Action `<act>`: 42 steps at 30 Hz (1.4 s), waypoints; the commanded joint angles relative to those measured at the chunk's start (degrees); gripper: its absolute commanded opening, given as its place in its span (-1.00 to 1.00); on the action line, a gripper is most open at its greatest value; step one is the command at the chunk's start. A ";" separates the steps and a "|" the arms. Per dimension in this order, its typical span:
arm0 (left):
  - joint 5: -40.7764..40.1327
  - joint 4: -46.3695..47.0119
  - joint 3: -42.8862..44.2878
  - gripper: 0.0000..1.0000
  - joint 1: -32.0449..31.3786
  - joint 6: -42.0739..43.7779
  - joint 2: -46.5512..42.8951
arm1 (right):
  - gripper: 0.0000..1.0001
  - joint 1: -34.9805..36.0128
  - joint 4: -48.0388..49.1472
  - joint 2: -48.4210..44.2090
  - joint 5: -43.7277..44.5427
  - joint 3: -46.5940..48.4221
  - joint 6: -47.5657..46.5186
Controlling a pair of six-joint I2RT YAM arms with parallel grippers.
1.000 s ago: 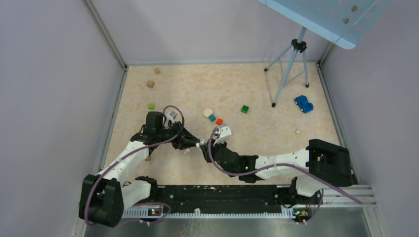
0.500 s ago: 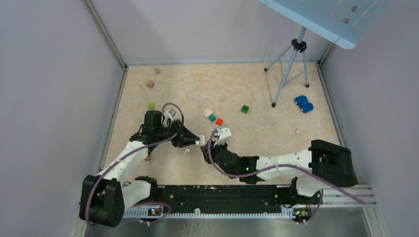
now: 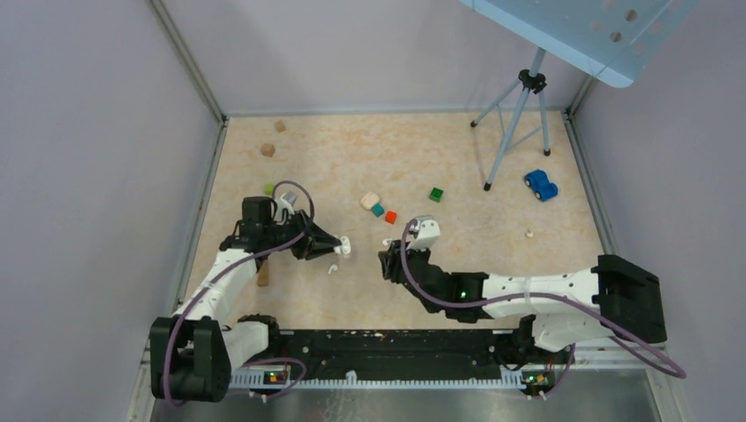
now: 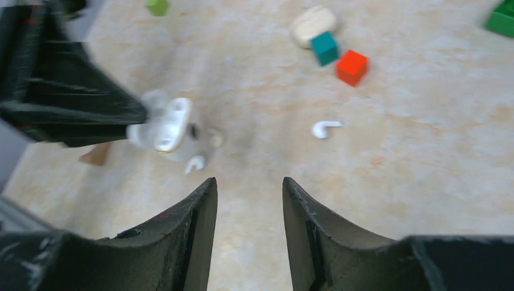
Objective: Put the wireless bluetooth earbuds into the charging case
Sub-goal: Insert the left earbud into the left side groove of the charging case.
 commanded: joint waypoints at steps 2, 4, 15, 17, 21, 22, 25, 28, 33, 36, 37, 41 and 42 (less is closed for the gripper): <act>-0.33 -9.45 4.91 -0.85 7.23 9.67 -1.46 | -0.15 -7.10 -21.83 -0.05 -1.08 5.15 4.73; -1.38 -11.26 5.67 -0.85 7.78 10.55 -1.98 | -0.17 -9.59 -24.16 3.30 -5.47 7.84 1.57; -1.53 -11.88 4.97 -0.85 7.88 10.18 -3.73 | -0.32 -15.25 -28.76 24.49 -15.64 24.94 -6.23; -1.41 -11.87 4.86 -0.85 7.91 10.40 -3.91 | -0.32 -15.93 -28.51 26.43 -16.32 26.01 -6.16; -1.40 -12.28 5.37 -0.85 7.98 11.01 -3.97 | -0.32 -17.20 -27.25 28.53 -17.27 26.35 -6.30; -1.40 -12.45 5.47 -0.85 8.00 11.14 -3.83 | -0.32 -17.61 -26.95 28.91 -17.59 26.29 -6.37; -1.13 -12.34 5.41 -0.85 8.08 11.17 -3.59 | -0.30 -18.33 -25.42 30.18 -18.50 25.99 -6.84; -0.73 -11.89 4.99 -0.85 8.14 10.95 -3.42 | -0.30 -18.65 -24.28 31.75 -19.26 26.29 -7.43; -0.44 -11.87 4.93 -0.85 8.20 10.91 -3.35 | -0.31 -18.74 -24.53 34.79 -18.60 28.53 -7.65; -0.41 -12.03 5.04 -0.85 8.20 11.02 -3.52 | -0.32 -18.86 -24.55 35.95 -17.90 29.27 -7.65; -0.36 -12.05 5.12 -0.85 8.21 11.05 -3.51 | -0.33 -18.91 -24.61 36.29 -17.75 29.40 -7.64; -0.34 -12.23 5.19 -0.85 8.35 11.12 -3.52 | -0.34 -19.13 -25.01 37.05 -16.92 29.61 -7.18; -0.34 -12.23 5.26 -0.85 8.32 11.15 -3.58 | -0.34 -19.12 -25.01 37.20 -16.67 29.61 -7.13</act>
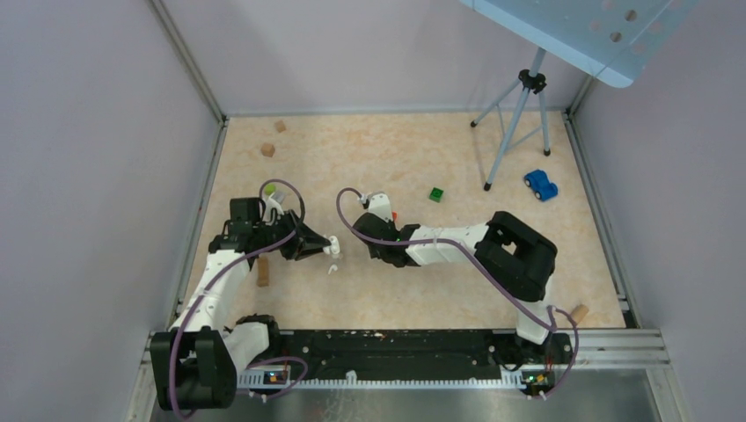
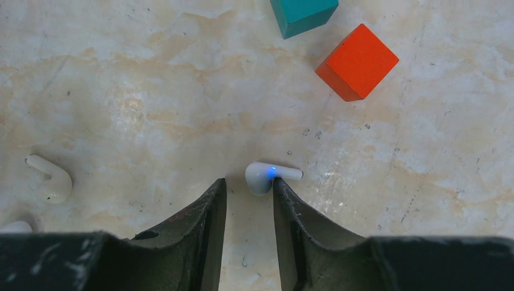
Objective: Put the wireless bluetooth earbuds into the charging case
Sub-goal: Insert the left earbud into the left side groove of the charging case.
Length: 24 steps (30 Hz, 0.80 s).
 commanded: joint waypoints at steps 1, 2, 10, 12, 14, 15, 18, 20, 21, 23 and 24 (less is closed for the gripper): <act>1.45 0.34 1.64 -0.85 0.32 1.24 -0.71 | -0.33 -0.72 -0.76 2.01 1.38 1.55 -0.15; 1.47 0.34 1.75 -0.85 0.39 1.21 -0.65 | -0.32 -0.81 -0.73 2.09 1.40 1.58 -0.20; 1.62 0.08 2.09 -0.85 0.42 1.07 -0.68 | -0.33 -1.05 -0.98 4.09 2.38 3.09 -0.72; 1.54 0.00 2.02 -0.85 0.46 1.07 -0.76 | -0.38 -1.13 -1.12 4.25 2.64 3.27 -0.93; 1.67 -0.14 1.94 -0.85 0.42 1.03 -0.77 | -0.45 -1.20 -1.18 4.05 2.82 3.14 -0.88; 1.71 -0.18 1.93 -0.85 0.44 1.05 -0.78 | -0.51 -1.28 -1.22 3.73 2.99 3.04 -0.79; 1.63 -0.27 1.84 -0.85 0.37 1.10 -0.86 | -0.67 -1.23 -1.02 2.23 3.24 2.14 -0.48; 1.55 -0.27 1.68 -0.85 0.41 1.22 -0.96 | -0.75 -1.27 -0.58 0.65 2.89 1.08 -0.14; 1.46 -0.31 1.68 -0.85 0.40 1.39 -0.95 | -0.78 -1.27 -0.20 -0.33 2.57 0.47 0.00; 1.36 -0.24 1.64 -0.85 0.38 1.93 -0.81 | -0.83 -1.27 0.48 -2.80 1.56 -0.98 0.13; 1.43 -0.24 1.59 -0.85 0.45 2.34 -0.69 | -0.86 -1.22 0.71 -4.23 1.00 -1.69 0.26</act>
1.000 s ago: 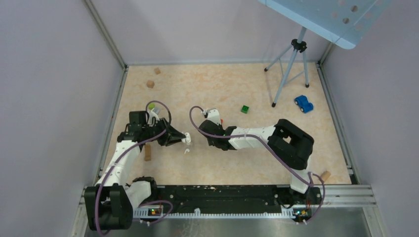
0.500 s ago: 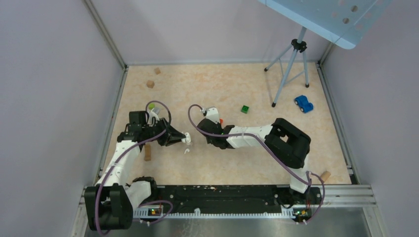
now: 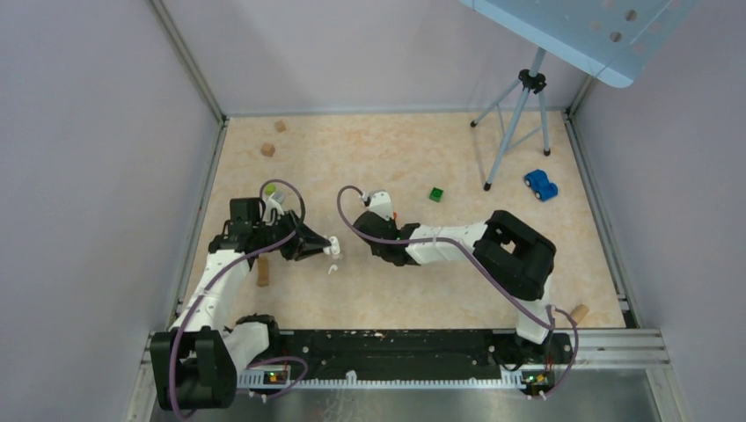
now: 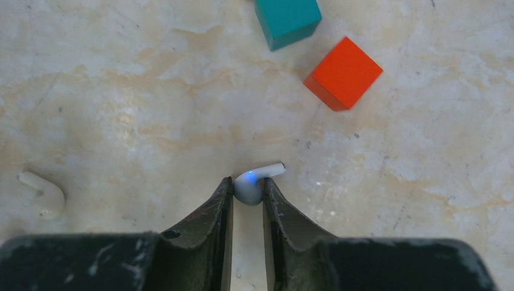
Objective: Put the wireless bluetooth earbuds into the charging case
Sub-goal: Insert the left earbud into the left side groove of the charging case.
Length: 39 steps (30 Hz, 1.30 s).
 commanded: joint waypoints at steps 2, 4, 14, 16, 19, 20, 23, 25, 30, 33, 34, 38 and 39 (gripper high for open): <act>2.05 0.83 1.19 -0.85 0.38 3.25 -0.21 | -0.89 -0.73 -0.63 -8.88 -2.14 -4.77 0.52; 4.61 2.82 0.16 -0.84 0.33 4.33 0.40 | -0.93 -0.73 -0.57 -12.90 -3.96 -7.08 1.08; 13.56 9.30 -1.56 -0.85 -4.49 9.36 1.16 | -0.98 -0.76 1.12 -36.25 -22.91 -18.62 3.44; 12.44 10.40 -1.42 -0.86 -7.04 8.79 1.16 | -0.98 -0.73 2.02 -39.07 -26.44 -19.21 3.96; 10.87 12.13 -1.10 -0.86 -10.12 7.55 1.61 | -0.98 -0.78 4.19 -41.70 -31.93 -19.80 5.01; 10.57 12.56 -0.98 -0.86 -10.67 7.13 1.86 | -0.98 -0.80 5.08 -42.17 -33.86 -20.03 5.31; 10.53 13.72 -0.63 -0.86 -11.47 6.12 2.27 | -0.98 -0.29 6.99 -42.70 -37.61 -20.25 5.88; 10.48 13.82 -0.30 -0.86 -11.68 5.91 2.51 | -0.98 0.10 7.20 -42.53 -39.09 -20.31 6.32; 9.27 12.29 0.59 -0.86 -11.78 5.94 2.66 | -0.98 0.36 12.20 -40.04 -44.22 -19.93 7.44; 9.17 12.07 0.85 -0.86 -11.78 5.72 2.56 | -0.98 0.37 13.82 -38.19 -46.45 -19.17 8.15; 9.31 12.10 0.94 -0.86 -11.78 5.65 2.52 | -0.98 0.38 14.21 -37.55 -46.85 -18.98 8.47; 9.48 12.12 1.09 -0.86 -11.78 5.60 2.48 | -0.98 0.36 15.87 -35.07 -48.33 -18.33 10.62; 9.63 12.12 1.09 -0.86 -11.78 5.60 2.40 | -0.98 0.32 16.25 -34.62 -48.40 -18.36 11.41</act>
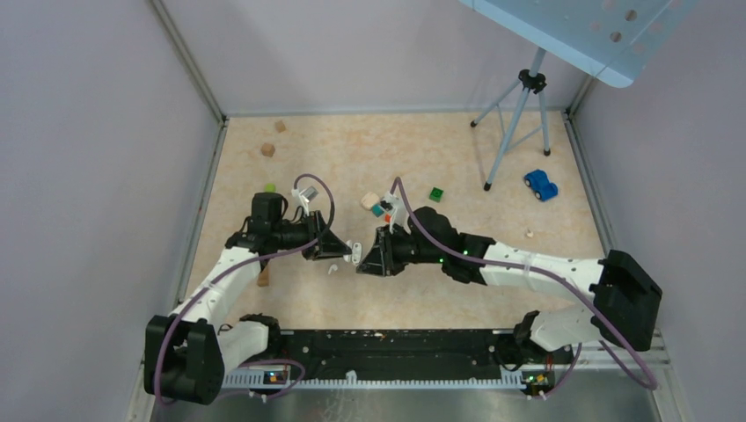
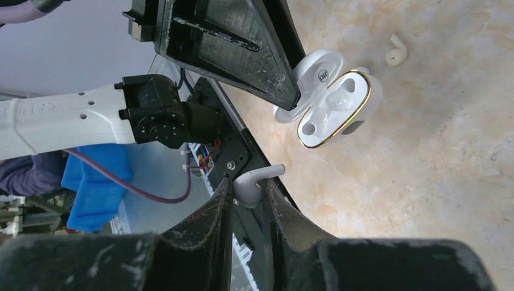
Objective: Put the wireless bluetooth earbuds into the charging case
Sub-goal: Insert the left earbud into the left side groove of the charging case.
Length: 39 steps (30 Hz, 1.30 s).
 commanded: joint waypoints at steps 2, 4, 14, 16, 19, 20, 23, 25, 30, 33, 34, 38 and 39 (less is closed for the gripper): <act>0.89 1.26 2.29 -0.86 -0.21 0.25 -0.39 | -0.99 0.18 4.88 2.42 -2.57 1.40 4.79; 0.93 1.15 2.37 -0.86 -0.21 0.58 -0.56 | -0.99 -0.46 6.31 3.06 -3.20 0.74 7.07; 1.43 0.84 2.26 -0.86 -0.21 1.50 -0.70 | -1.00 -2.51 9.59 4.50 -4.44 -1.06 13.69; 1.47 0.77 2.39 -0.86 -0.19 1.60 -0.78 | -1.00 -3.03 9.81 4.29 -4.26 -1.60 14.12; 1.62 0.68 2.55 -0.86 -0.21 1.61 -0.74 | -1.00 -3.90 10.75 4.51 -5.27 -2.04 14.56; 1.61 0.62 2.55 -0.86 -0.21 1.65 -0.71 | -1.00 -4.02 10.71 4.73 -5.37 -1.93 14.56; 1.71 0.58 2.62 -0.86 -0.21 1.62 -0.61 | -1.00 -4.30 10.76 5.55 -5.84 -1.70 14.58; 1.79 0.55 2.76 -0.86 -0.21 1.61 -0.66 | -1.00 -4.41 11.42 5.90 -6.20 -1.76 14.73; 1.77 0.26 3.09 -0.86 -0.21 1.78 -0.61 | -1.00 -4.61 12.42 6.68 -6.83 -1.61 14.98; 1.89 0.07 3.10 -0.86 -0.21 1.78 -0.58 | -1.00 -4.60 12.57 7.03 -6.97 -1.48 15.09; 1.89 -0.02 3.16 -0.86 -0.21 1.78 -0.53 | -1.00 -4.62 12.67 7.12 -7.03 -1.56 15.17; 2.24 -0.44 3.42 -0.86 -0.21 1.95 -0.47 | -1.00 -4.79 13.03 7.30 -6.88 -1.91 15.28; 2.32 -0.50 3.52 -0.86 -0.21 2.02 -0.58 | -1.00 -4.86 13.14 7.34 -6.80 -2.02 15.28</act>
